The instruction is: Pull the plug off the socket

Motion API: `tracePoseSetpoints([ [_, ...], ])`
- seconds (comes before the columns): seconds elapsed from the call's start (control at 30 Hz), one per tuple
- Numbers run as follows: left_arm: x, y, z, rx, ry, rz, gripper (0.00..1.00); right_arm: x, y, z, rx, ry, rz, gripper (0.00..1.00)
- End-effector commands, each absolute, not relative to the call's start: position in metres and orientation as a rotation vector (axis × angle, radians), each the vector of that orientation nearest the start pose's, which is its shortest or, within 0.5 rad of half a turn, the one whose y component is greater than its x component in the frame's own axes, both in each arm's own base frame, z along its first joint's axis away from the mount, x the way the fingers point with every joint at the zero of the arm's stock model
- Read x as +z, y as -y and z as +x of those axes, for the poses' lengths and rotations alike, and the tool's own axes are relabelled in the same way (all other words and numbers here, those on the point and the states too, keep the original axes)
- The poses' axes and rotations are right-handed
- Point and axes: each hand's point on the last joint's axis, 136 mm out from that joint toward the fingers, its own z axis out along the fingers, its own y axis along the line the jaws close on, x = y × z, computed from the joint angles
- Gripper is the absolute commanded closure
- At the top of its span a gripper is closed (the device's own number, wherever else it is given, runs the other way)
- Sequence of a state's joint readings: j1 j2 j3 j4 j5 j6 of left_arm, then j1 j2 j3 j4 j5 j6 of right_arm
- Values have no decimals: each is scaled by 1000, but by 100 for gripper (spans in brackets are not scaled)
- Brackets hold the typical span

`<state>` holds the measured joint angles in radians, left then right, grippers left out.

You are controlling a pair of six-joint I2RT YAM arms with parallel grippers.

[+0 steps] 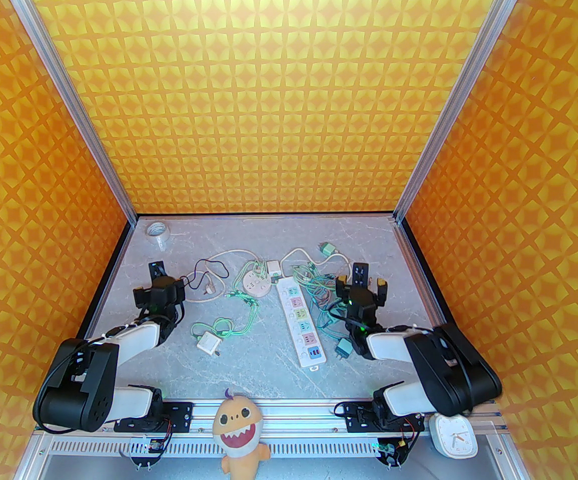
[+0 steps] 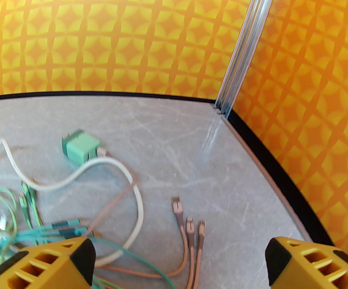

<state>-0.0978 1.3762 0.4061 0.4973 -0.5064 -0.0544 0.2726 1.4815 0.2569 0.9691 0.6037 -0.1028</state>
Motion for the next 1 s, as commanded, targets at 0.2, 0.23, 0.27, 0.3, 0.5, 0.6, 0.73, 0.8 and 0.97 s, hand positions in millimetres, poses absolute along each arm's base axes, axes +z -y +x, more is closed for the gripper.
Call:
tracePoseSetpoints([
  [0.2,117,-32,389,214,-1757,-116,1,127,-14,375,-219,-1691,13,2],
  [0.23,113,-33,389,206,-1796,-132,1,123,-14,378,-222,-1722,13,2],
  [0.27,113,-36,392,207,-1801,-148,1,121,-14,383,-221,-1757,18,2],
  [0.3,114,-40,396,210,-1799,-161,1,119,-10,389,-215,-1790,39,1],
  [0.5,112,-41,396,202,-1812,-166,1,117,3,391,-253,-1808,110,1],
  [0.6,112,-41,396,201,-1814,-165,1,117,3,390,-253,-1808,109,1],
  [0.73,111,-41,396,200,-1817,-165,1,118,3,391,-253,-1807,110,2],
  [0.8,111,-41,395,200,-1820,-165,1,117,3,391,-252,-1810,109,2],
  [0.97,112,-41,396,199,-1817,-166,1,117,3,391,-250,-1810,108,2],
])
